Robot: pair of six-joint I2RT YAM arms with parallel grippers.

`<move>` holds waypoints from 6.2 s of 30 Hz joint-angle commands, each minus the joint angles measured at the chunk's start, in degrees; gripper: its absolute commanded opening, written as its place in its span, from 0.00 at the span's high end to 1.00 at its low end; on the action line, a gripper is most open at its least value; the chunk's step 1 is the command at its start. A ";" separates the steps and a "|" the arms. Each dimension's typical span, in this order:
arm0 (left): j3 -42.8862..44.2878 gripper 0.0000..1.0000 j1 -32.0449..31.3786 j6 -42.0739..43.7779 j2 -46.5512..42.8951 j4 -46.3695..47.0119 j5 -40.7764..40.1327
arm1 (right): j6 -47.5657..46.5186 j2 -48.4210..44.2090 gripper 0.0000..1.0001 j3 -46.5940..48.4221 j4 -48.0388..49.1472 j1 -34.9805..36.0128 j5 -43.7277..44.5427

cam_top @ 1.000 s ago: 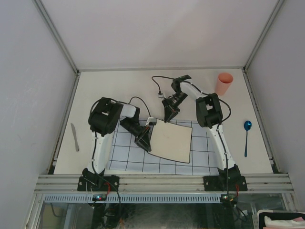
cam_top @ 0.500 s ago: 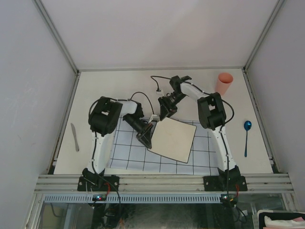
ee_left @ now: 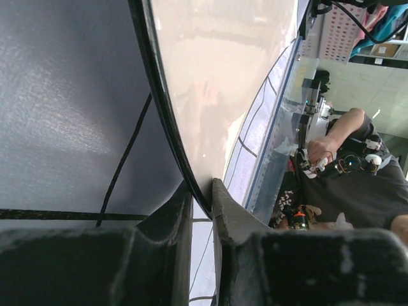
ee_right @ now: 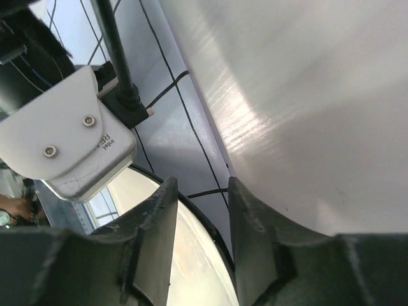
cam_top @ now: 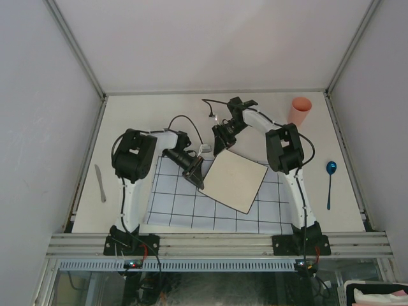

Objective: Set the dinner table for one person
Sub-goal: Adjust the plate on the napkin.

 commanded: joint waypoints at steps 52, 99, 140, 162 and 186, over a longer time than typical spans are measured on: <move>13.68 0.66 5.12 2.64 -2.84 -8.22 -7.61 | -4.34 -3.28 1.00 -9.23 1.17 2.58 -3.65; 18.75 0.00 9.73 10.96 -3.30 -16.24 -8.48 | -4.64 -0.95 1.00 -10.03 5.03 1.24 -5.33; 9.23 0.00 25.87 22.45 -15.98 -24.90 -7.78 | -7.96 10.12 1.00 9.85 -1.13 10.09 -12.64; 1.15 0.00 31.19 25.27 -18.75 -22.76 -8.96 | -9.05 11.26 1.00 10.60 -0.09 13.31 -15.90; -2.82 0.00 32.78 24.66 -19.27 -19.82 -10.01 | -16.57 13.32 1.00 11.67 -5.45 15.88 -19.95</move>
